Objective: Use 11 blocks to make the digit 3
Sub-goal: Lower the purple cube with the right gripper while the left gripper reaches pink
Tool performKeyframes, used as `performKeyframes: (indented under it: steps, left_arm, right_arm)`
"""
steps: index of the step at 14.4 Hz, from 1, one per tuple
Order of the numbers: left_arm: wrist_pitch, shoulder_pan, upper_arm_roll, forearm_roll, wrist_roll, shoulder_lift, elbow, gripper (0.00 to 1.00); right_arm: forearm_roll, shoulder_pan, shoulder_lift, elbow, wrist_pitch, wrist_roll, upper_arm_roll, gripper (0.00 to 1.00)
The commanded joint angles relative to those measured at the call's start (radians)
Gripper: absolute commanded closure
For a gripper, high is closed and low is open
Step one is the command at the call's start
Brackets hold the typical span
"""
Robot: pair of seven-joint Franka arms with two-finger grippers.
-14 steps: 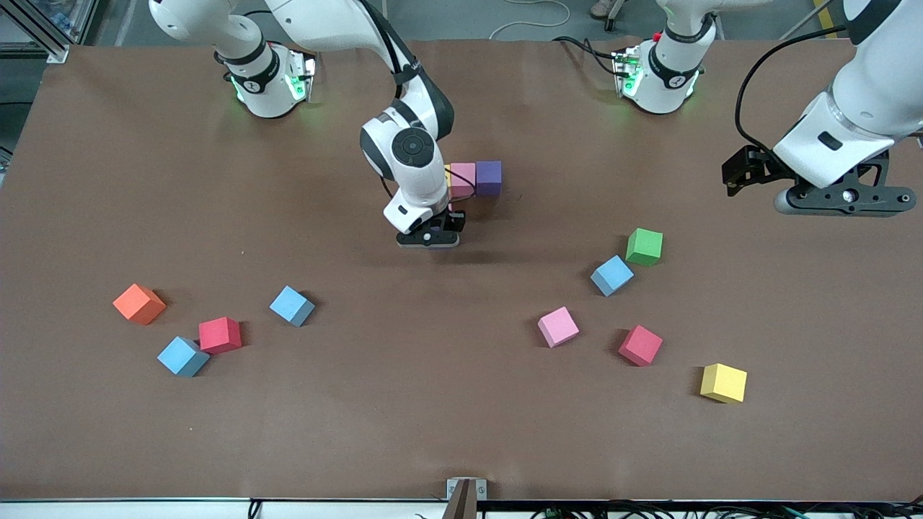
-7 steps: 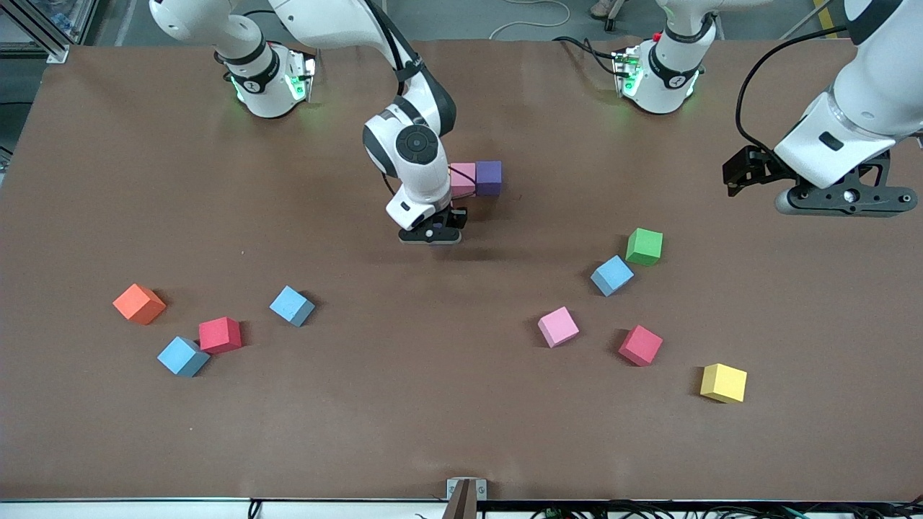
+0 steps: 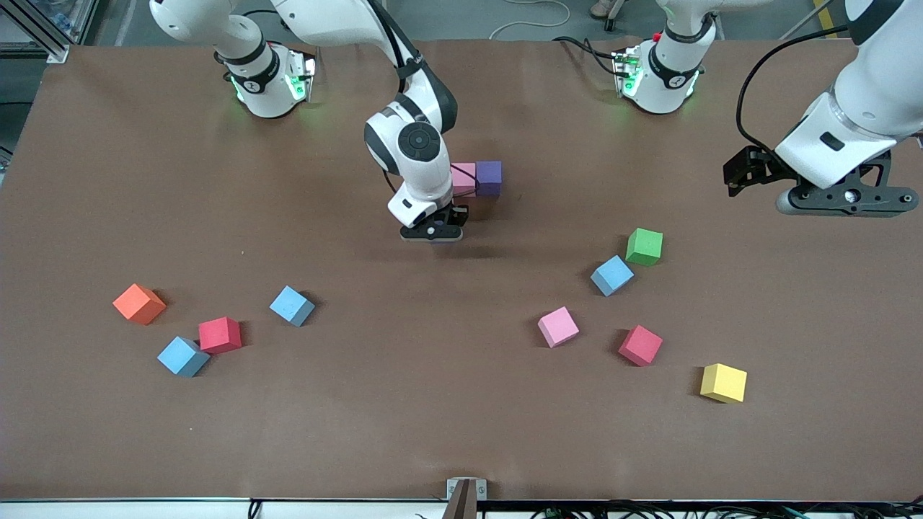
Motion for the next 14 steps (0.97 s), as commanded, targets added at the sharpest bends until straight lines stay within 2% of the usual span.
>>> performKeyframes:
  steps: [1,3,4,5,6,7,8,9,14]
  left_arm:
    - [0.0,0.003,-0.003,0.008,-0.001,0.016,0.0,0.0]
    - [0.002,0.009,0.003,0.009,0.012,0.073,0.006,0.0]
    - [0.02,0.007,0.005,0.013,0.014,0.093,0.004,0.0]
    - [0.057,0.006,0.008,0.022,0.014,0.129,0.006,0.0]
    - [0.124,-0.002,0.008,0.031,0.012,0.18,0.009,0.0]
    - [0.179,-0.002,0.008,0.045,0.012,0.221,0.02,0.0]
    - [0.238,-0.001,0.009,0.056,0.012,0.263,0.03,0.0]
    - [0.313,0.002,0.009,0.068,0.012,0.321,0.043,0.0]
    - [0.548,-0.013,0.009,0.068,-0.05,0.58,0.122,0.0]
  right_arm:
    - [0.019,0.027,-0.015,-0.052,-0.012,0.016,-0.001,0.99]
    - [0.019,0.025,-0.013,-0.05,-0.012,0.008,-0.001,0.97]
    - [0.019,0.024,-0.012,-0.049,-0.012,0.002,-0.001,0.92]
    - [0.019,0.022,-0.012,-0.049,-0.01,-0.004,-0.003,0.86]
    - [0.018,0.019,-0.01,-0.046,-0.01,-0.017,-0.003,0.74]
    - [0.018,0.018,-0.01,-0.044,-0.007,-0.024,-0.003,0.49]
    - [0.016,0.018,-0.01,-0.041,-0.002,-0.026,-0.004,0.18]
    - [0.01,0.018,-0.01,-0.039,0.001,-0.027,-0.004,0.0]
    - [0.008,0.013,-0.018,-0.02,-0.012,-0.049,-0.009,0.0]
